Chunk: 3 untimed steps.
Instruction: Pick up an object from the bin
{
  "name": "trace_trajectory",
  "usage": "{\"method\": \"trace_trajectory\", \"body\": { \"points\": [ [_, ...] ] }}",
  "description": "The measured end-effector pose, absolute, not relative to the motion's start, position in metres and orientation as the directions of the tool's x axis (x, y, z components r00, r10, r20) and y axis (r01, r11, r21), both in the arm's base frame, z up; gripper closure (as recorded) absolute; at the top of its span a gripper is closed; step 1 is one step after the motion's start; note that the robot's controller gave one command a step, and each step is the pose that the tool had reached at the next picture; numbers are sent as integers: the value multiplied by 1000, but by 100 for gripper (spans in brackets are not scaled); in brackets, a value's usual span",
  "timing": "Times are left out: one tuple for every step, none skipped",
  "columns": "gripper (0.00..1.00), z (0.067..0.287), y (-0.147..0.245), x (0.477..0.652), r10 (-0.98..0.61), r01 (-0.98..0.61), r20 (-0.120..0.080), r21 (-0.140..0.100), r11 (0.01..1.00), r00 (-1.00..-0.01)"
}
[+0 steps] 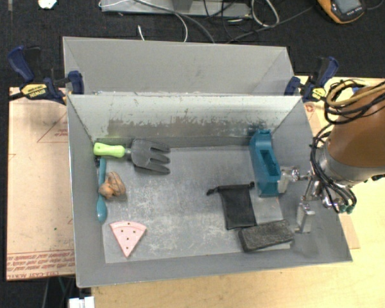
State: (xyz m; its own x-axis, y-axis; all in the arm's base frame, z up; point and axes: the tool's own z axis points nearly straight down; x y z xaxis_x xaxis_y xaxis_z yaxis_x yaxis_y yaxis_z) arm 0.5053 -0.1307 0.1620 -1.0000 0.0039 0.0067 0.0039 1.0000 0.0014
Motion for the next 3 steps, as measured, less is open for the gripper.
{"method": "trace_trajectory", "body": {
  "points": [
    [0,166,-130,507,0,0,-1,0,1000,-1000],
    [0,82,-118,494,-47,-47,-2,0,999,-999],
    [0,88,-109,489,-107,-107,-7,-3,994,-994]
  ]
}}
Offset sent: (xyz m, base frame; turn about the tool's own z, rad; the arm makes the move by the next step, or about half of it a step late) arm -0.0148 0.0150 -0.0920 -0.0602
